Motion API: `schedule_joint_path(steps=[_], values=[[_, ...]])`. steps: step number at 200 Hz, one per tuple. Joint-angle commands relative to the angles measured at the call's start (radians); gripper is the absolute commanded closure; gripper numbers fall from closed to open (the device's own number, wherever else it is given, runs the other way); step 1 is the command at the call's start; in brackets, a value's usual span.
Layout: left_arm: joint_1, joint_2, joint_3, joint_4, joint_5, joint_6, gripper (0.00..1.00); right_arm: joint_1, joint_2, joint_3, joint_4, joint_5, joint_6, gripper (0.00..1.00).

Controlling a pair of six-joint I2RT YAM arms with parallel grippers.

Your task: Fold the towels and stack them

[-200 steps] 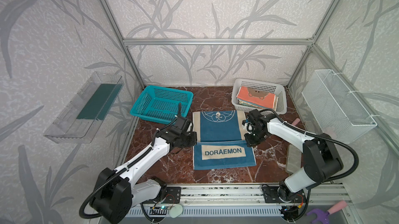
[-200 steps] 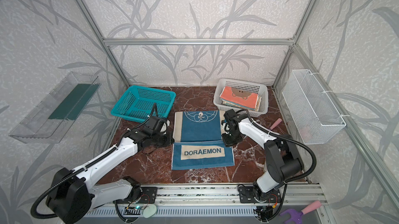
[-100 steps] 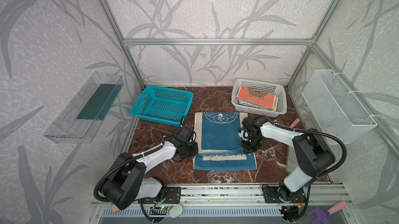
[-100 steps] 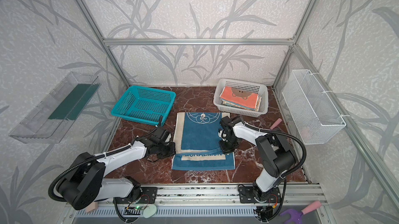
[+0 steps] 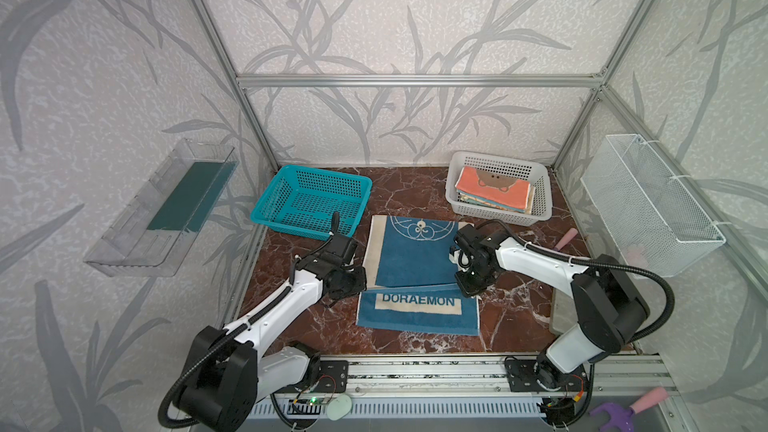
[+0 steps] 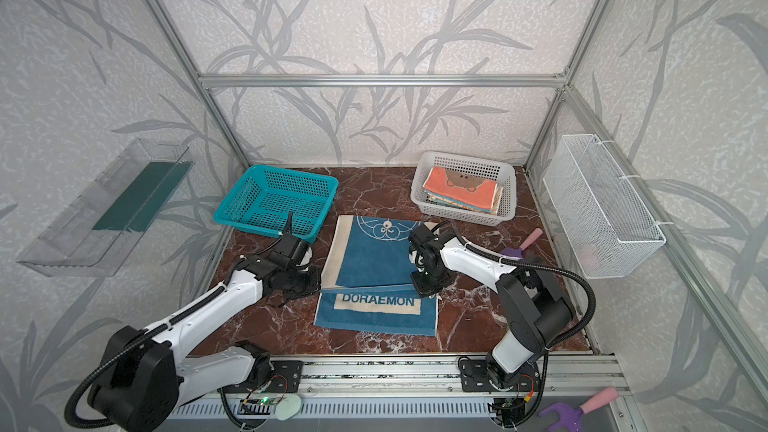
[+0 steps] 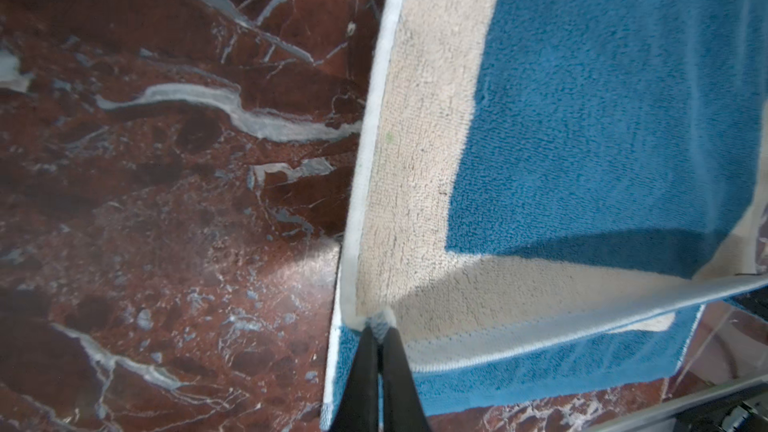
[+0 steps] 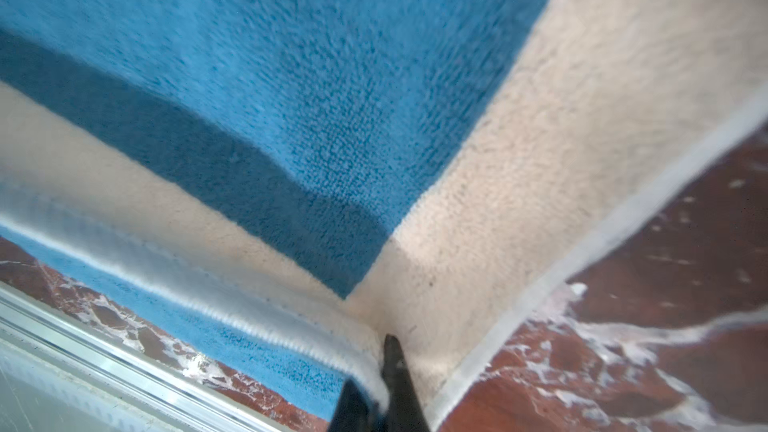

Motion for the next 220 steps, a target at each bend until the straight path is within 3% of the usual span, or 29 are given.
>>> schedule_joint_path(steps=[1,44,82,101,136,168,220], values=[[-0.001,-0.068,0.026,-0.081,0.005,-0.001,1.0,0.008,-0.084,0.04,-0.149,0.087,-0.016,1.0],[-0.007,-0.162,-0.04,-0.03,0.051,-0.045,1.0,0.015,-0.206,0.078,-0.252,0.114,0.009,1.0],[-0.027,-0.143,-0.111,0.017,0.088,-0.094,1.0,0.023,-0.223,-0.091,-0.15,0.035,0.074,1.0],[-0.039,-0.121,-0.153,0.057,0.104,-0.116,1.0,0.023,-0.15,-0.159,-0.069,0.029,0.104,1.0],[-0.045,-0.06,-0.23,0.133,0.108,-0.157,1.0,0.023,0.049,-0.114,0.019,0.04,0.101,1.0],[-0.032,-0.015,-0.218,0.059,-0.006,-0.2,1.0,0.023,0.186,-0.013,0.049,0.054,0.052,1.0],[0.1,-0.016,-0.122,0.026,-0.083,-0.101,1.0,0.024,0.353,0.217,-0.011,0.065,-0.041,1.0]])
